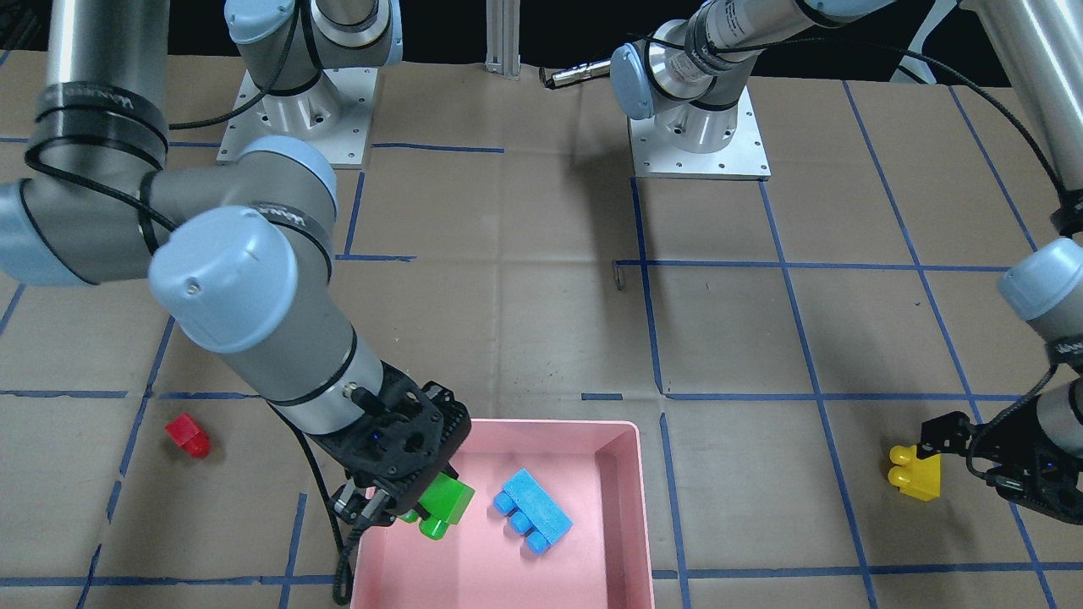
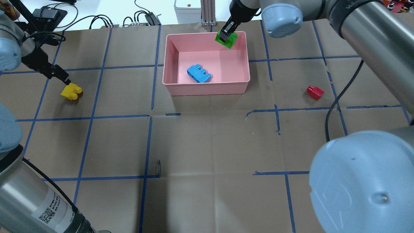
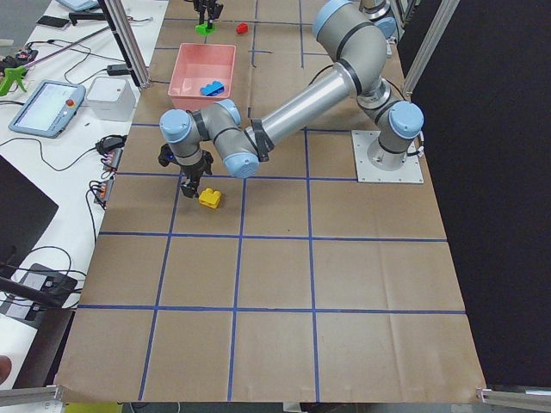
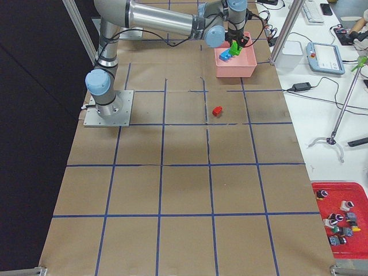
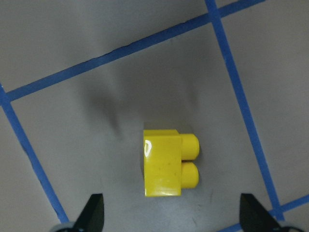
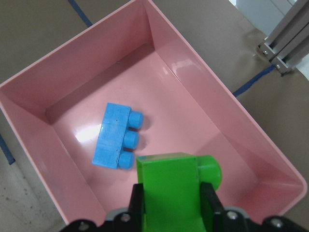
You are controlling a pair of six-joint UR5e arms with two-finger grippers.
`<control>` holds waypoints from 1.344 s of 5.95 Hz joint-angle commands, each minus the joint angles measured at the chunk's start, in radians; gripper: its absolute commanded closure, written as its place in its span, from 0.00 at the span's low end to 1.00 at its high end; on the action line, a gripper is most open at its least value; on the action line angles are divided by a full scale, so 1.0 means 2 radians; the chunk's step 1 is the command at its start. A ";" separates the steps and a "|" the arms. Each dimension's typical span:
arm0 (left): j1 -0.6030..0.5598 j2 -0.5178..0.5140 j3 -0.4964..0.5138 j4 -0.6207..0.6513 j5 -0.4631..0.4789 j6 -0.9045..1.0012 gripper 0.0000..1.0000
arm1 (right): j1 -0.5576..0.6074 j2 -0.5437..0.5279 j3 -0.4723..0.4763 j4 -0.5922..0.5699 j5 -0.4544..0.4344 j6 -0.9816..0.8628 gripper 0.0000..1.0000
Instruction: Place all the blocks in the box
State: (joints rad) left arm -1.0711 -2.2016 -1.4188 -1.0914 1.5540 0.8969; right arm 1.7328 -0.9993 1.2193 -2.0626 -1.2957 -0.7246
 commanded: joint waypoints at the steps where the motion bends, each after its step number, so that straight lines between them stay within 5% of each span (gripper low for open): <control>1: 0.000 -0.003 -0.068 0.108 0.002 0.004 0.00 | 0.010 0.026 -0.011 -0.007 -0.008 0.035 0.01; 4: 0.000 -0.007 -0.082 0.110 -0.003 0.005 0.01 | 0.006 0.020 -0.008 0.000 -0.010 0.099 0.00; 5: 0.000 -0.008 -0.080 0.110 -0.005 0.005 0.05 | -0.013 0.011 -0.002 0.000 -0.061 0.114 0.00; 8: 0.001 -0.008 -0.066 0.110 0.001 0.010 0.47 | -0.087 -0.015 0.004 0.104 -0.121 0.209 0.00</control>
State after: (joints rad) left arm -1.0702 -2.2177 -1.5569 -0.8713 1.5521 0.9157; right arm 1.6005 -1.0125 1.2219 -1.8959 -1.5019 -0.4004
